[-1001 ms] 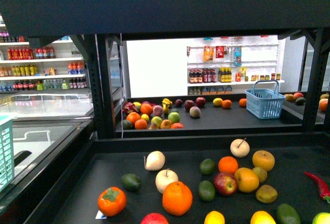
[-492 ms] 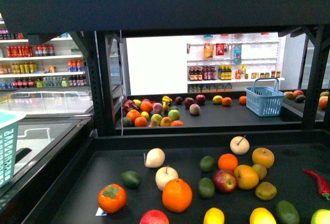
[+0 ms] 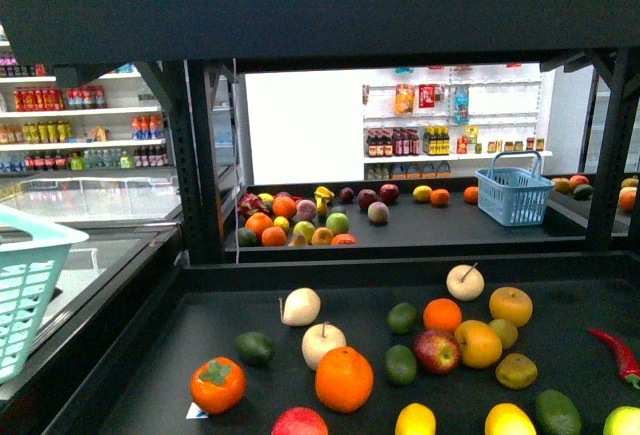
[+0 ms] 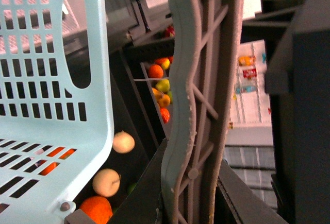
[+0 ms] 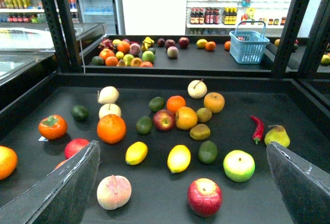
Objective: Pick lemon from shelf
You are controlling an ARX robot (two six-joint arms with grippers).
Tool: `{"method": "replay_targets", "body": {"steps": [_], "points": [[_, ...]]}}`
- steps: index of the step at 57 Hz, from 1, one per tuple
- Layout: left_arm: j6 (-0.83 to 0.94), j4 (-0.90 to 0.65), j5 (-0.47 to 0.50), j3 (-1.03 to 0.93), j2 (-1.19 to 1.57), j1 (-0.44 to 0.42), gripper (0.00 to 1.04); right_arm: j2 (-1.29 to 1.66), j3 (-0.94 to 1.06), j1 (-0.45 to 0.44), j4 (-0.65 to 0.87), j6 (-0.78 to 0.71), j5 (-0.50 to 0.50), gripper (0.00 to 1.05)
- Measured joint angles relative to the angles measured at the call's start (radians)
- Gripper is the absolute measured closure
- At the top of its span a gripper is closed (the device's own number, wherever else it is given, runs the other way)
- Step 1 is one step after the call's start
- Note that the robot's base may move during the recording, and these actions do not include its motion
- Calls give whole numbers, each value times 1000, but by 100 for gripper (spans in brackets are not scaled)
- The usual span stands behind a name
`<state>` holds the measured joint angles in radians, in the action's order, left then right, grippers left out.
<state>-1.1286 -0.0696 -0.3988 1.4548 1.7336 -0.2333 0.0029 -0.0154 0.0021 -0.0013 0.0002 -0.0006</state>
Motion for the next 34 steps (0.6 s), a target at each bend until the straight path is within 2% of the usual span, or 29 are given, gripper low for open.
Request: {"method": "replay_targets", "body": {"steps": [19, 34], "points": [[45, 39, -8, -42, -79, 280, 91, 0, 0, 0, 0, 0, 0, 7], [57, 28, 14, -65, -79, 463, 91, 0, 0, 0, 0, 0, 0, 7]]}}
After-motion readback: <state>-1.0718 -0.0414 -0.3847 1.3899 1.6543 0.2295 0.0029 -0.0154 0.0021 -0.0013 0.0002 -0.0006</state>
